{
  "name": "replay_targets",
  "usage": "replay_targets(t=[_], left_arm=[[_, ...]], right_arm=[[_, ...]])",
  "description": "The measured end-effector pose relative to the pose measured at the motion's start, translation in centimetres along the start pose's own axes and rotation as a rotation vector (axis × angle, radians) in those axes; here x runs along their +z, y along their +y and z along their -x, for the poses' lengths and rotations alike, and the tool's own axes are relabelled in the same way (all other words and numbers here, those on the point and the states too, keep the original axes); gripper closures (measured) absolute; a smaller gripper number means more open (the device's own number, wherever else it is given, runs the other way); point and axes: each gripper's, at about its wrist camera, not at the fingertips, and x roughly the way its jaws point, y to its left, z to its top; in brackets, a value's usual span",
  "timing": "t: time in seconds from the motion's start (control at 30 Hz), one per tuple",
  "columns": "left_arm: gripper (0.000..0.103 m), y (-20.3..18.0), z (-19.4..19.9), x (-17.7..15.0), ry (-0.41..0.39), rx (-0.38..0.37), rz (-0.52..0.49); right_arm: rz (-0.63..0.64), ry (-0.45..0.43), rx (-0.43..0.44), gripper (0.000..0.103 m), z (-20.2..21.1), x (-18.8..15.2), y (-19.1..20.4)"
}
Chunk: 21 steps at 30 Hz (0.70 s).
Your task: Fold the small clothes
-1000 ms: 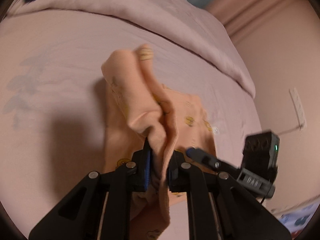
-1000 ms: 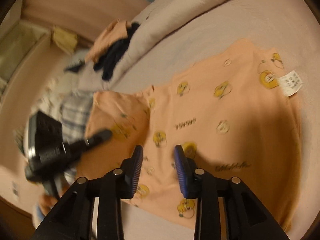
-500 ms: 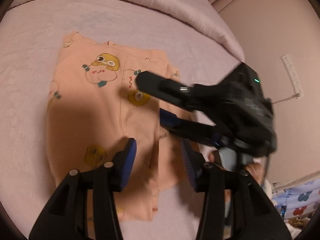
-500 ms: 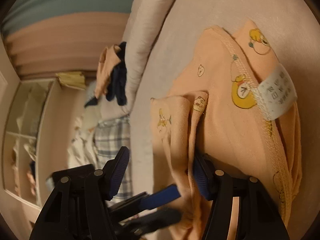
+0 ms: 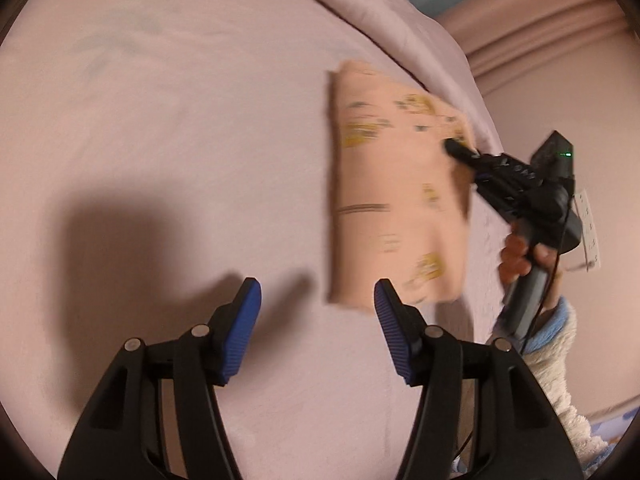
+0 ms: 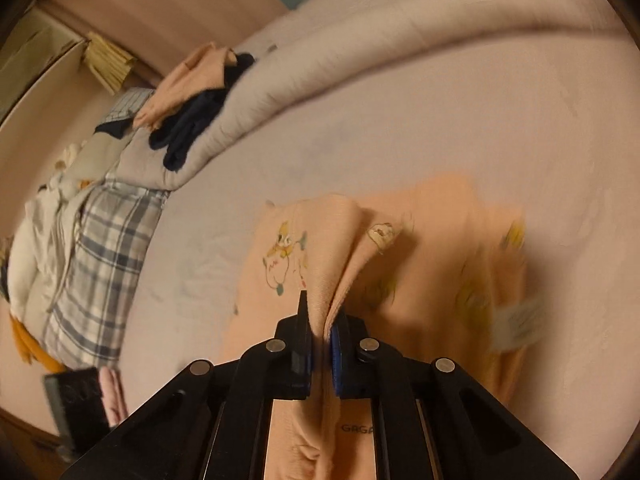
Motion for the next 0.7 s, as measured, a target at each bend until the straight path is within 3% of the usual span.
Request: replay_targets(t=[0.13, 0.3, 0.57, 0.63, 0.67, 0.7], left_arm=[[0.045, 1.1, -0.1, -0.7, 0.014, -0.022, 0.023], [0.045, 0.6, -0.1, -0.9, 0.029, -0.031, 0.011], [0.042, 1.0, 0.3, -0.8, 0.045, -0.049, -0.017], [0.042, 1.0, 0.2, -0.9, 0.049, -0.043, -0.016], [0.042, 0.5, -0.2, -0.8, 0.050, -0.039, -0.018], [0.042, 0.3, 0.1, -0.8, 0.046, -0.040, -0.024]], right_arm=[[-0.005, 0.017, -0.125, 0.094, -0.2, 1.7, -1.9], [-0.041, 0.065, -0.244, 0.094, -2.9, 1.0, -5.2], [-0.038, -0.017, -0.231, 0.094, -0.9, 1.1, -5.2], [-0.032, 0.024, -0.278, 0.093, -1.5, 1.2, -5.5], [-0.042, 0.048, -0.290, 0.092, -1.8, 1.1, -6.0], [-0.043, 0.046, -0.296, 0.083, -1.8, 1.2, -6.2]])
